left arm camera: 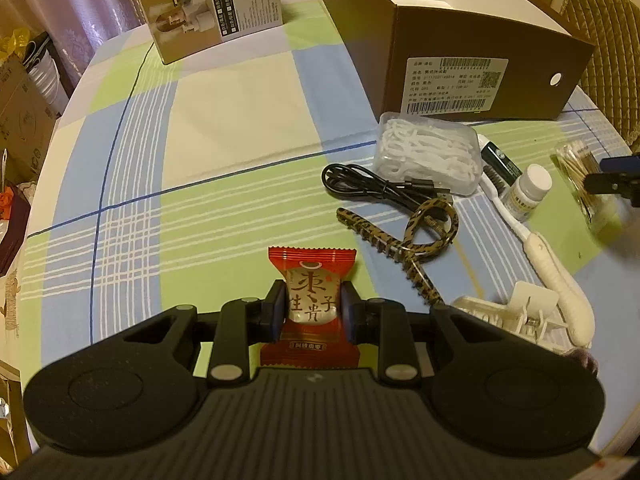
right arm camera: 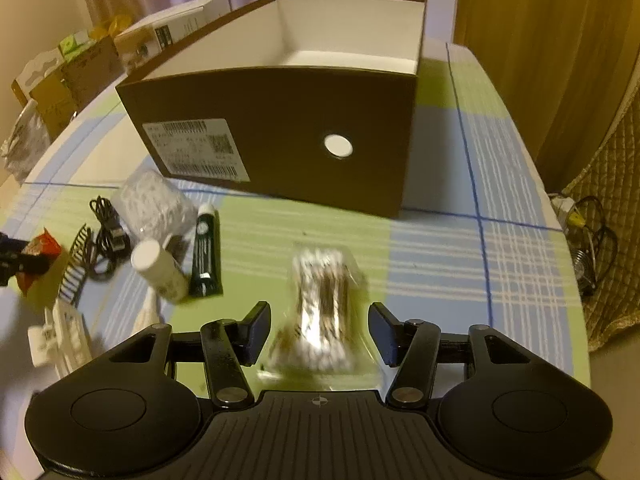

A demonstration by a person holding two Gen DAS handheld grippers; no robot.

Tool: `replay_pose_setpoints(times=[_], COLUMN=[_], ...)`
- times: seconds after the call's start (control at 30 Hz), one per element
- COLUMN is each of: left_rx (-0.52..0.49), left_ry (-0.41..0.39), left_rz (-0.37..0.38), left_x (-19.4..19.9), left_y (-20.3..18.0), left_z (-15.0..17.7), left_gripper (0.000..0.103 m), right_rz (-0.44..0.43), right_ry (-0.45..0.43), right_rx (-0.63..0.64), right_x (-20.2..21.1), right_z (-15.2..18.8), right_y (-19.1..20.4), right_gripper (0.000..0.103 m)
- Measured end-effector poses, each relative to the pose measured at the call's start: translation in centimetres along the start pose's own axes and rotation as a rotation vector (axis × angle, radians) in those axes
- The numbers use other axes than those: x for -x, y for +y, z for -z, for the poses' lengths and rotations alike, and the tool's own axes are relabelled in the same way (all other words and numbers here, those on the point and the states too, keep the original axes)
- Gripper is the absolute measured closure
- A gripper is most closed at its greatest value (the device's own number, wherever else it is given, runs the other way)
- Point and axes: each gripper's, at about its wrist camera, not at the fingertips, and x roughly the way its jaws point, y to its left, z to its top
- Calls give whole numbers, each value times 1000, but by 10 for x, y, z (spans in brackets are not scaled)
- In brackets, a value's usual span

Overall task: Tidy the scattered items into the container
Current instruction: 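Grasp the red candy packet with left tool while right tool grasps the cotton swab bag, then carry the candy packet and swab bag over the open brown box with both tools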

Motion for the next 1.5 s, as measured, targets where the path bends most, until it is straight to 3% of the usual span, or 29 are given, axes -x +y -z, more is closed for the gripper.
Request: replay_pose_setpoints(times=[0.2, 0.27, 0.47, 0.77, 1.1, 1.27, 1.5], left_rx=[5, 8, 10, 17, 30, 25, 10], left_ry=[-4, -7, -10, -23, -100, -155, -229], left_rz=[-9, -11, -12, -12, 24, 45, 80], left_x=[2, 3, 6, 16, 60, 82, 95], left_y=[-1, -2, -7, -18, -35, -49, -74], left_z=[-2, -2, -1, 5, -2, -14, -49], left_gripper=[79, 79, 79, 79, 79, 79, 79], right_rz=[60, 66, 55, 22, -32, -61, -105], right_ry=[21, 24, 32, 74, 108, 67, -42], right_rx=[-8, 18, 67, 62, -11, -42, -49], right_x=[-18, -21, -16, 5, 47, 71, 95], right_z=[-6, -5, 5, 26, 39, 23, -26], right_y=[6, 8, 8, -2, -21, -27, -47], right_gripper=[54, 71, 79, 84, 85, 85, 85])
